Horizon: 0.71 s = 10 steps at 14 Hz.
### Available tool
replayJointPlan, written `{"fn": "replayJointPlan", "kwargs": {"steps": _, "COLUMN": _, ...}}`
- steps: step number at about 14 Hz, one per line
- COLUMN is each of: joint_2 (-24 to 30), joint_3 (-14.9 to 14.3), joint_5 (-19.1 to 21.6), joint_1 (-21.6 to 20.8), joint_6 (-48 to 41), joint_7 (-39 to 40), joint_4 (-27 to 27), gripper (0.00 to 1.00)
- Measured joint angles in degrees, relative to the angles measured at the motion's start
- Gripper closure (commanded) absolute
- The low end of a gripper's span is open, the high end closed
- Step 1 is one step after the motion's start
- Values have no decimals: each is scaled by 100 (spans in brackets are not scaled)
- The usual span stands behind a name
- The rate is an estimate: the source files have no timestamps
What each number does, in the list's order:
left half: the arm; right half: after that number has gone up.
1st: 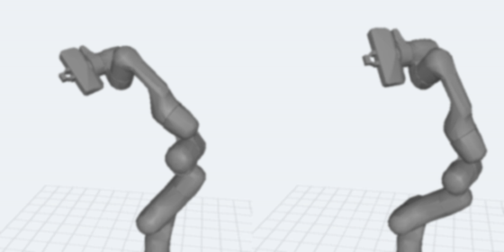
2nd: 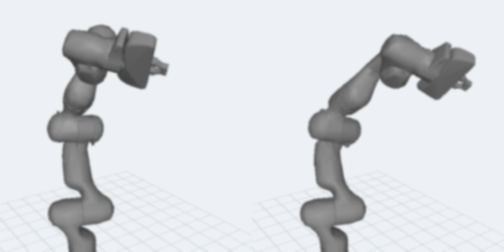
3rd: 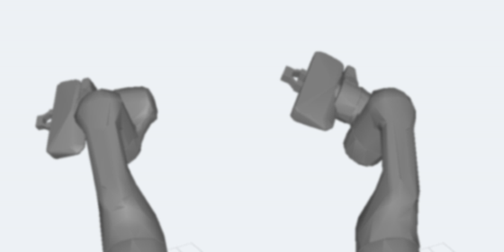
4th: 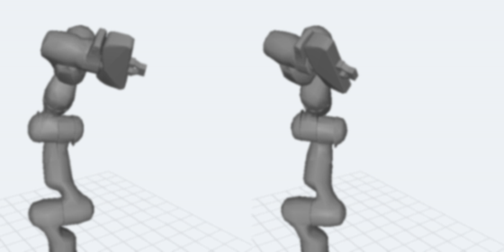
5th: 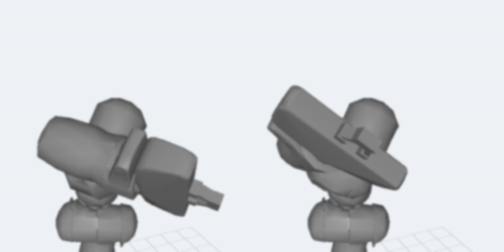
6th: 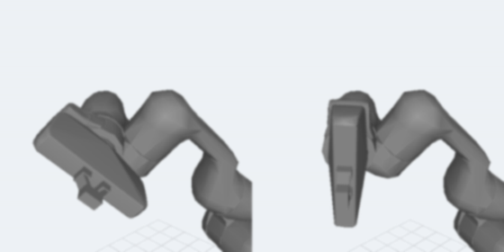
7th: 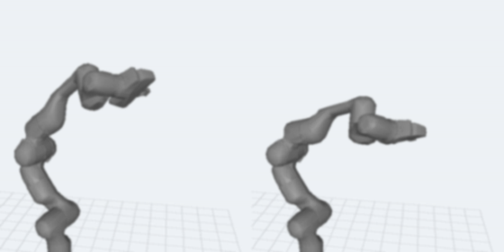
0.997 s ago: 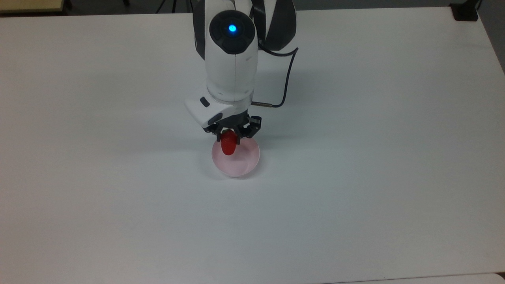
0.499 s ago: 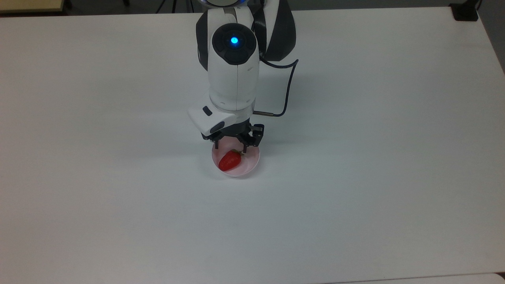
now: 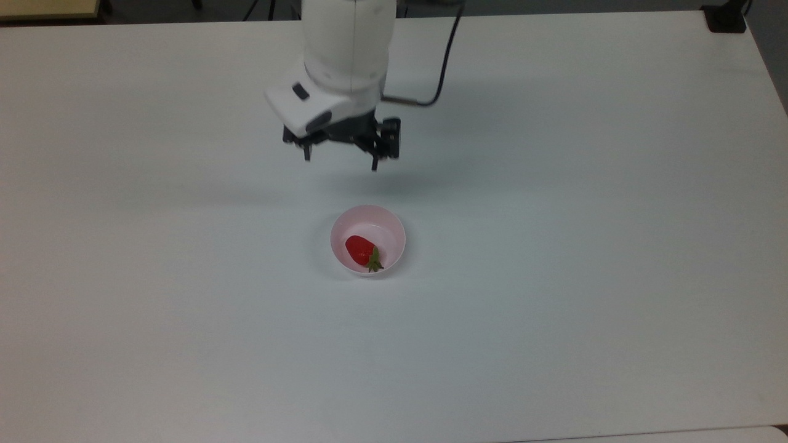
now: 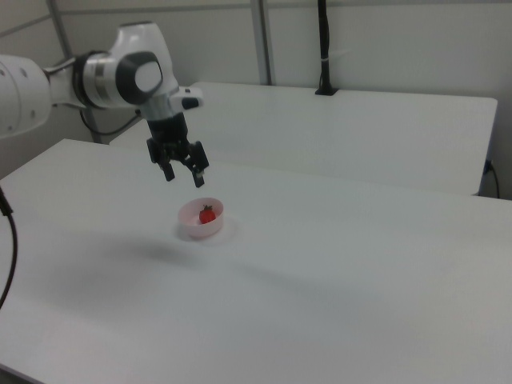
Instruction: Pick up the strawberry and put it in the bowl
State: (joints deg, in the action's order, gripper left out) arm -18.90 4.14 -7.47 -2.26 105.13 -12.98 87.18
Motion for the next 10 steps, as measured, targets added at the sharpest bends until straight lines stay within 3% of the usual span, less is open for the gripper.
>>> {"fn": "replayJointPlan", "kwargs": {"steps": 4, "joint_2": 638, "joint_3": -28, "joint_5": 0, "joint_1": 79, "joint_6": -727, "joint_7": 269, "joint_4": 7, "gripper": 0}}
{"fn": "replayJointPlan", "kwargs": {"steps": 10, "joint_2": 1106, "joint_3": -31, "joint_5": 5, "joint_1": 125, "joint_6": -1185, "joint_7": 270, "joint_4": 17, "gripper": 0}}
